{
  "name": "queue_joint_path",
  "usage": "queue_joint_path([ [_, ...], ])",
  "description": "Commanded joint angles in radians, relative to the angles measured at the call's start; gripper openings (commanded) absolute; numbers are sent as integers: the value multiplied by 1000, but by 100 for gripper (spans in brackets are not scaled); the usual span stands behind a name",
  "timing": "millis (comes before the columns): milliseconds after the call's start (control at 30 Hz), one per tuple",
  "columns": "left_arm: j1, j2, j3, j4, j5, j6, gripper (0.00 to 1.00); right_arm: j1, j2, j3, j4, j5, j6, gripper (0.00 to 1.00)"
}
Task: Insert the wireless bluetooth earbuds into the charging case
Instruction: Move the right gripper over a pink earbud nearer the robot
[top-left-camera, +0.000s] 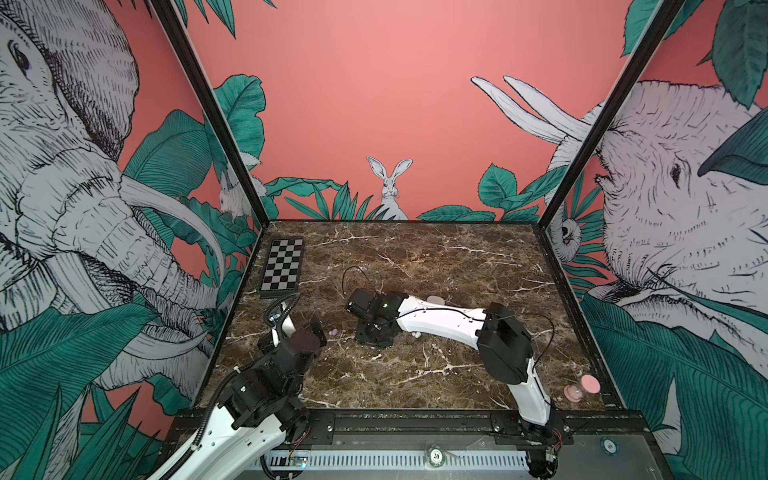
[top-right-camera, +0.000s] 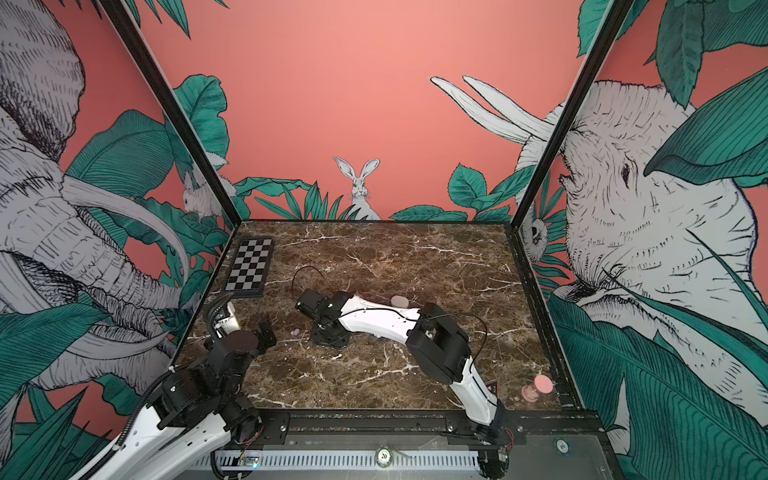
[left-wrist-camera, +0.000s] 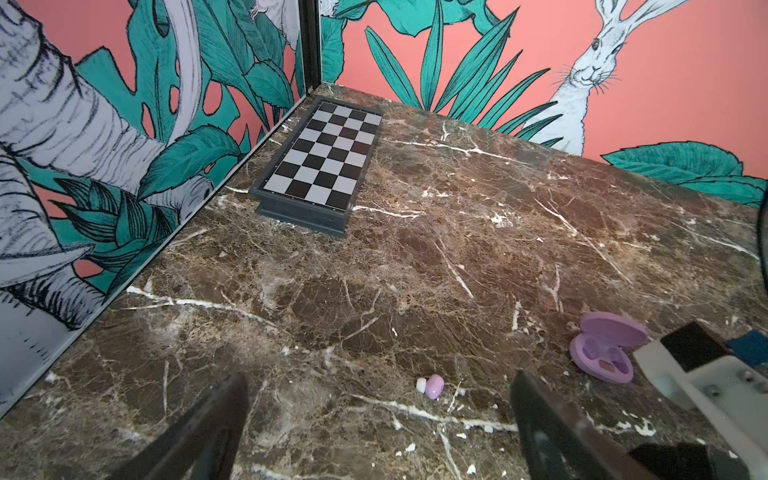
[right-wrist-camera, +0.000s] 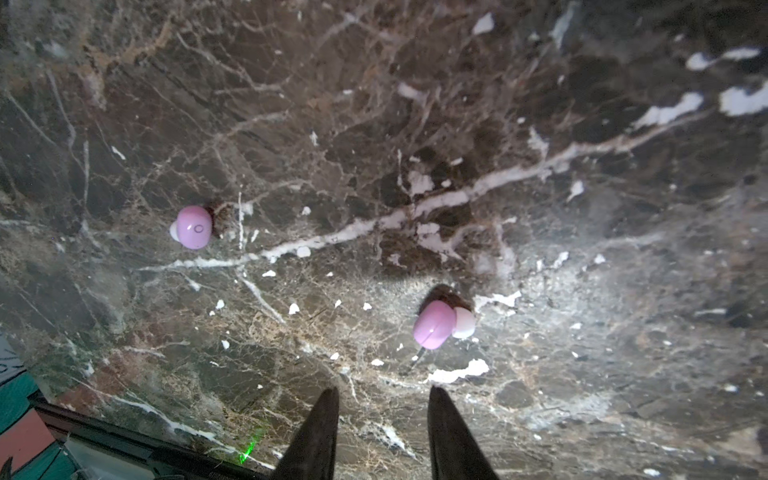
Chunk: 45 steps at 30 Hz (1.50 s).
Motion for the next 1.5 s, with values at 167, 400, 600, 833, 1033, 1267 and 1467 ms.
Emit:
queue_joint_path([
  [167,5,4,-21,25,4,11,99,4,55,66,-88,19,-52,30],
  [400,8,18,-25,42,25,25,99,-7,79,110,-150,58,-74,30],
  [600,8,66,-34,79,91,51,99,-15,95,119,-163,55,-86,28],
  [833,8,150,-46,109,164,48,99,-19,112,118,-147,30,-101,24],
  [1033,10,171,-65,135,228,62,99,-23,119,115,-145,25,-110,23],
  [1267,9,186,-58,151,257,103,99,-34,131,116,-137,9,-124,19],
  [1467,11,187,-55,162,253,113,99,-39,137,106,-131,-11,-124,18],
])
